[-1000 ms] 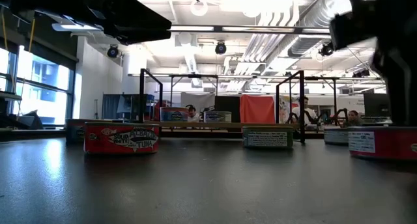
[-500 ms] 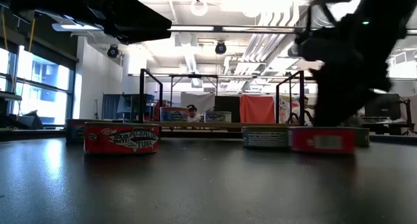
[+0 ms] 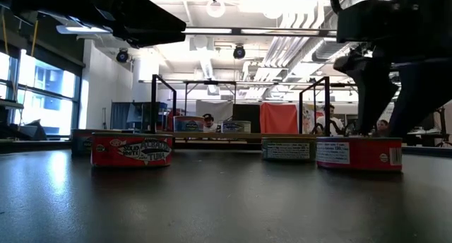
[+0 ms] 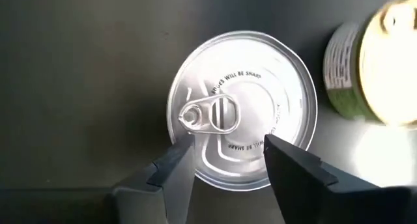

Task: Stack canned seafood by type on shelf
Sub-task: Put the top right red canned tuna on the shelf

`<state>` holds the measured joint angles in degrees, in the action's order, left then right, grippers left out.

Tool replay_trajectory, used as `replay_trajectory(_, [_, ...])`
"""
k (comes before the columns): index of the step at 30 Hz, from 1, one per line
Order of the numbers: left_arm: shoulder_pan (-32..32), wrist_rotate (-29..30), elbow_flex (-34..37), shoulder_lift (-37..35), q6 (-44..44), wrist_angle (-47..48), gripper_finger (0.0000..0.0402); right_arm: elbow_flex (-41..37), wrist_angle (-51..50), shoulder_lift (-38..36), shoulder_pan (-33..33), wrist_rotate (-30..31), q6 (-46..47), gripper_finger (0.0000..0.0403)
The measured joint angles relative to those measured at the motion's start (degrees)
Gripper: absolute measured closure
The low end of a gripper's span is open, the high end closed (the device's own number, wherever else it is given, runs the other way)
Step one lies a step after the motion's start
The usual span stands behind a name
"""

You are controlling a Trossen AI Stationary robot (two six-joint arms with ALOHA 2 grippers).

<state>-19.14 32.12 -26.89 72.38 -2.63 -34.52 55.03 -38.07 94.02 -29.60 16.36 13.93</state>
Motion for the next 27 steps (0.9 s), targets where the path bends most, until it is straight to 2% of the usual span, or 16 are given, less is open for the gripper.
replay_trajectory(2, [0.0, 0.0, 0.0, 0.0, 0.0, 0.0, 0.0166, -0.2, 0.5, 0.0, -0.1, 0.8, 0.8, 0.0227])
replay_trajectory(3, [0.0, 0.0, 0.0, 0.0, 0.0, 0.0, 0.0166, -0.2, 0.6, 0.0, 0.1, 1.3, 4.1, 0.0229])
replay_trajectory(7, [0.0, 0.0, 0.0, 0.0, 0.0, 0.0, 0.0166, -0.4, 2.3, 0.1, 2.8, 1.0, 24.4, 0.0246])
replay_trajectory(10, [0.0, 0.0, 0.0, 0.0, 0.0, 0.0, 0.0166, -0.5, 7.5, 0.2, 6.0, -3.2, 38.8, 0.0260])
replay_trajectory(12, [0.0, 0.0, 0.0, 0.0, 0.0, -0.1, 0.0166, -0.5, 13.0, 0.1, 8.0, -6.1, 41.1, 0.0266])
replay_trajectory(17, [0.0, 0.0, 0.0, 0.0, -0.6, -0.4, 0.0166, -0.5, 21.7, -1.7, 9.7, -11.8, 28.6, 0.0269])
replay_trajectory(21, [0.0, 0.0, 0.0, 0.0, -0.6, -0.4, 0.0166, -0.4, 19.1, -2.2, 7.5, -13.3, 9.0, 0.0269])
replay_trajectory(24, [0.0, 0.0, 0.0, 0.0, -0.5, 0.2, 0.0166, -0.4, 15.3, -1.0, 5.0, -9.8, -2.1, 0.0269])
replay_trajectory(27, [0.0, 0.0, 0.0, 0.0, -0.6, 0.3, 0.0166, -0.4, 11.4, 1.1, 3.5, -2.2, -6.9, 0.0270])
